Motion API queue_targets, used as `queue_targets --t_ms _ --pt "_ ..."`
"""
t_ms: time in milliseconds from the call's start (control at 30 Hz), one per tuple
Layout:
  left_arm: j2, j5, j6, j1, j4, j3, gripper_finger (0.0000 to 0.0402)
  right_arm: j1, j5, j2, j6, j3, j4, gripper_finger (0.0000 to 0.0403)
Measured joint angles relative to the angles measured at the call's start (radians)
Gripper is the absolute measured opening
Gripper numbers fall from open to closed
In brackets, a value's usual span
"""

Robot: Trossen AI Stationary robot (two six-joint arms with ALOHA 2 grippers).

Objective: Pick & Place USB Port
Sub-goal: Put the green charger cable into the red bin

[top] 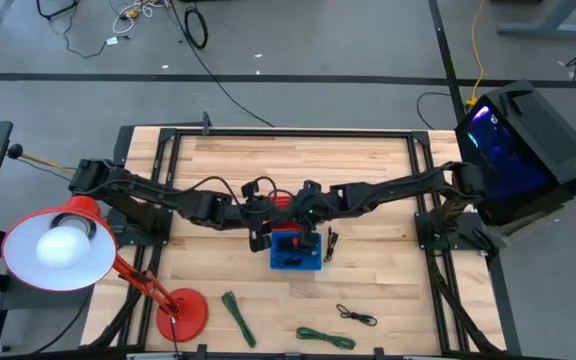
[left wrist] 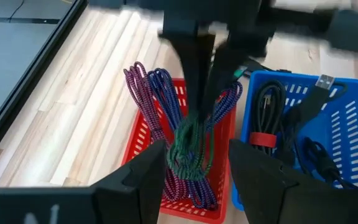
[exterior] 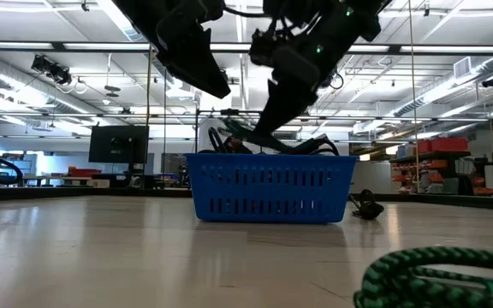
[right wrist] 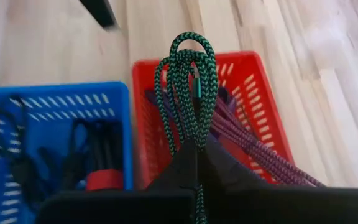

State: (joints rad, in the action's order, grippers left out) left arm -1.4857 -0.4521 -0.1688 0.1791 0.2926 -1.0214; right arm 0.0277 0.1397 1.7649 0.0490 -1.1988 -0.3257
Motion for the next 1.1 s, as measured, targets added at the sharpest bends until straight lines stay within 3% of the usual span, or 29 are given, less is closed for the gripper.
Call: queue_targets --t_ms 800,1100 --pt "0.0 0.003 0.0 -0.004 -0.01 0.0 0.0179 -0.014 0.001 0.002 0.019 -0.001 0.065 0.0" --pt "0.0 0.004 -0.002 -0.004 -0.01 0.0 0.0179 -0.014 -0.025 0.002 0.012 -0.001 0.112 0.0042"
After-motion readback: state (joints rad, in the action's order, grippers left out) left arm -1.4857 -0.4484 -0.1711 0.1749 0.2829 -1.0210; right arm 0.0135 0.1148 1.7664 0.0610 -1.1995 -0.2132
